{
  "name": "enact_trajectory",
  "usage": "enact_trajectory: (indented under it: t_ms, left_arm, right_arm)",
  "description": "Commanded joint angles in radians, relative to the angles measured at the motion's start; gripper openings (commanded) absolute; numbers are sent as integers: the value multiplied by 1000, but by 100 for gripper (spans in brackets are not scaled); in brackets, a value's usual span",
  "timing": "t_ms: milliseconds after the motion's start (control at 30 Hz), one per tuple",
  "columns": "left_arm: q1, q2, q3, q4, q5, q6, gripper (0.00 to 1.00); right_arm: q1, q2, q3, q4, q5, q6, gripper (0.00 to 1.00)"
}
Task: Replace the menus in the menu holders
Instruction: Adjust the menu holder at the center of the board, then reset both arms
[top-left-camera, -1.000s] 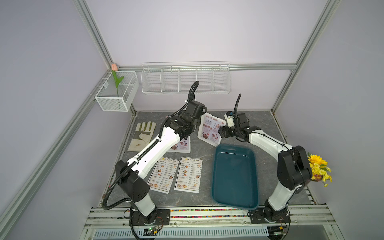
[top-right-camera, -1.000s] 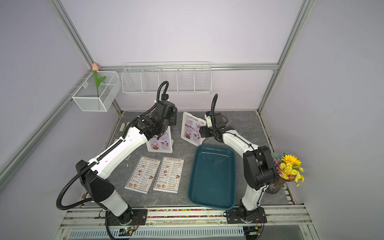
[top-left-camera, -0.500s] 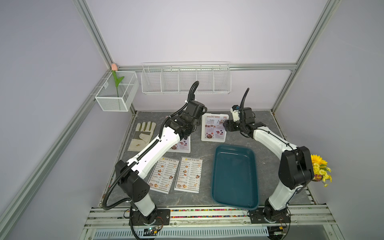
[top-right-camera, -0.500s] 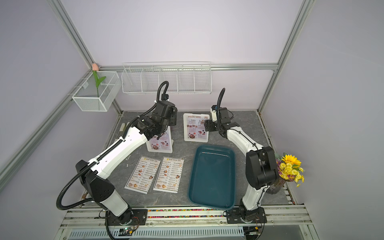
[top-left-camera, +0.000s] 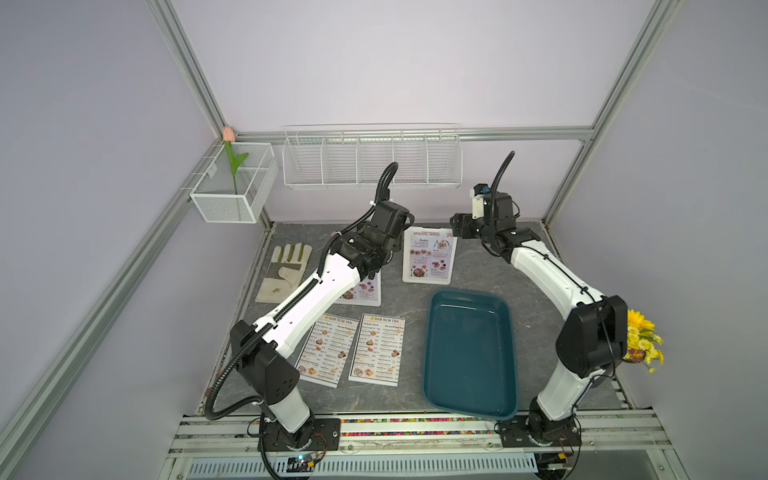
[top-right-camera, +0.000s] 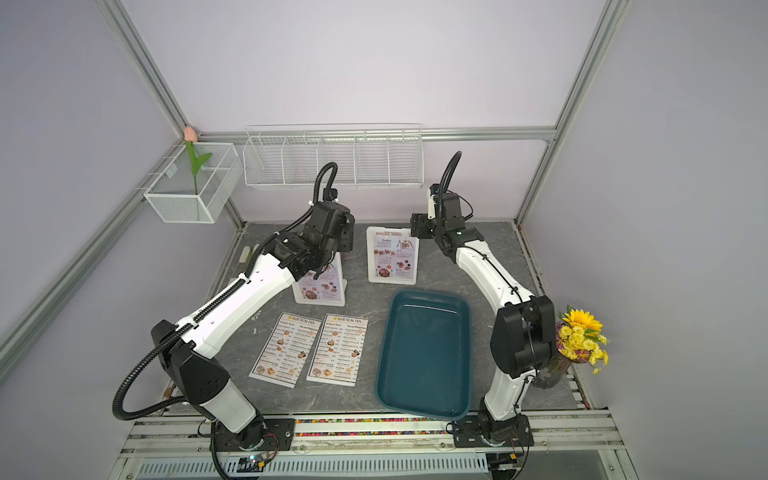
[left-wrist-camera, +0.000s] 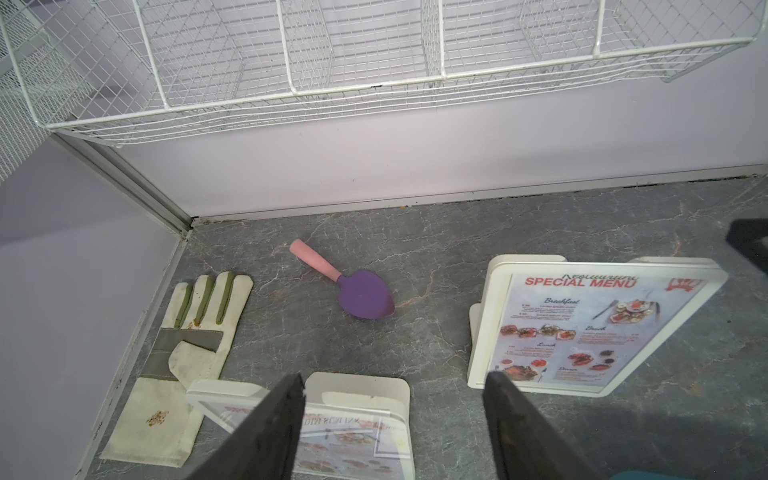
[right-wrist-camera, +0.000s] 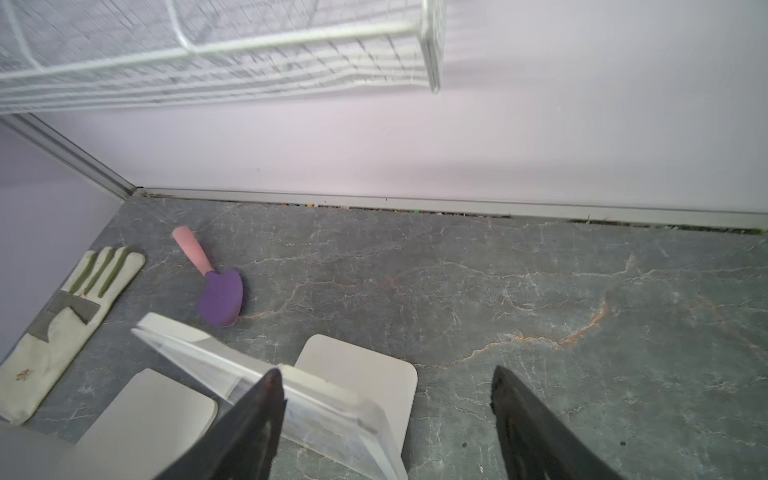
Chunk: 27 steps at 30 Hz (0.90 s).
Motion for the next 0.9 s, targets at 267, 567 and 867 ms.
enact_trajectory:
  t_ms: [267, 567, 867]
  left_arm:
    - [-1, -13, 25, -10, -3, -1, 70]
    - [-1, -2, 31, -50, 34, -10, 72]
    - [-1, -165, -168, -75, 72, -87, 99]
  right_arm:
    - [-4, -25, -16, 33, 16, 27, 79]
    - [-6, -148, -68, -23, -25, -4, 83]
    - [-7, -475, -420, -100, -69, 11, 98]
